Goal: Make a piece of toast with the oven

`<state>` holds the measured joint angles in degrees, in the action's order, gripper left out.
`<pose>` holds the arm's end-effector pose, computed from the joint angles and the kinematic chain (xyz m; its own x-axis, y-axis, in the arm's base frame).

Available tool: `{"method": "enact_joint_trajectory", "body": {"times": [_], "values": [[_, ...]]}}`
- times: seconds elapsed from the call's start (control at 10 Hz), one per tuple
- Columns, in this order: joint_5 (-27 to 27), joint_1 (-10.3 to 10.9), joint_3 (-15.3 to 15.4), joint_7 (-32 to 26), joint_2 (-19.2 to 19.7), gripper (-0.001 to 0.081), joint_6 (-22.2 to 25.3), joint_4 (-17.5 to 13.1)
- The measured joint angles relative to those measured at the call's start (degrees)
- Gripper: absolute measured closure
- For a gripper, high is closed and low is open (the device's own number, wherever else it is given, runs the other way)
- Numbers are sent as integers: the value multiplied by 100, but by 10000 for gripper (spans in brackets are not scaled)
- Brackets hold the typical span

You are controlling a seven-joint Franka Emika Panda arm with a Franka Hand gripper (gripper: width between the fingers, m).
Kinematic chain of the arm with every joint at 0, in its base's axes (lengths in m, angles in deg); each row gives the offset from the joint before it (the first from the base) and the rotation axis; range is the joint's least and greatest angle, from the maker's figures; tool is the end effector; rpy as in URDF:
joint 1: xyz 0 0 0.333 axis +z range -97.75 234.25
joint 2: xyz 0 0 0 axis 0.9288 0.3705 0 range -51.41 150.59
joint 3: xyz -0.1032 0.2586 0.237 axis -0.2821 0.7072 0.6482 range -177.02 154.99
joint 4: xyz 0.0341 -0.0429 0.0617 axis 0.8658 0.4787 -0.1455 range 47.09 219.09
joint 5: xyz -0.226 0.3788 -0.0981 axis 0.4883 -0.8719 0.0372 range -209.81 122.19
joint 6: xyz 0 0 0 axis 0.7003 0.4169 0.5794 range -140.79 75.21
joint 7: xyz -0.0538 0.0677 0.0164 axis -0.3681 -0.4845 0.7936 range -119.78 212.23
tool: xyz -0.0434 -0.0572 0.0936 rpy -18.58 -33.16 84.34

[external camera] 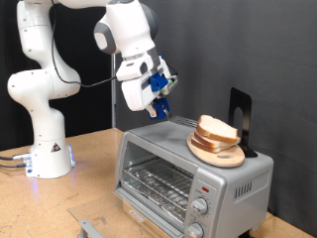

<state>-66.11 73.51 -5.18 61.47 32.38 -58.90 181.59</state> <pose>0.4931 0.1080 0.4496 0.9439 -0.3194 0.0836 -0.2763 -0.9028 -0.3295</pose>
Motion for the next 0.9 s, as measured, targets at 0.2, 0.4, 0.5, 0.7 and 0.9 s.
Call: {"method": "enact_joint_trajectory", "body": {"times": [0.2, 0.4, 0.5, 0.7, 0.9], "values": [[32, 0, 0, 12, 63, 420, 13, -30], [101, 0, 12, 116, 125, 420, 115, -90], [128, 0, 27, 181, 162, 420, 181, -141], [147, 0, 78, 301, 259, 420, 254, -269], [209, 0, 130, 533, 396, 420, 320, -453]]}}
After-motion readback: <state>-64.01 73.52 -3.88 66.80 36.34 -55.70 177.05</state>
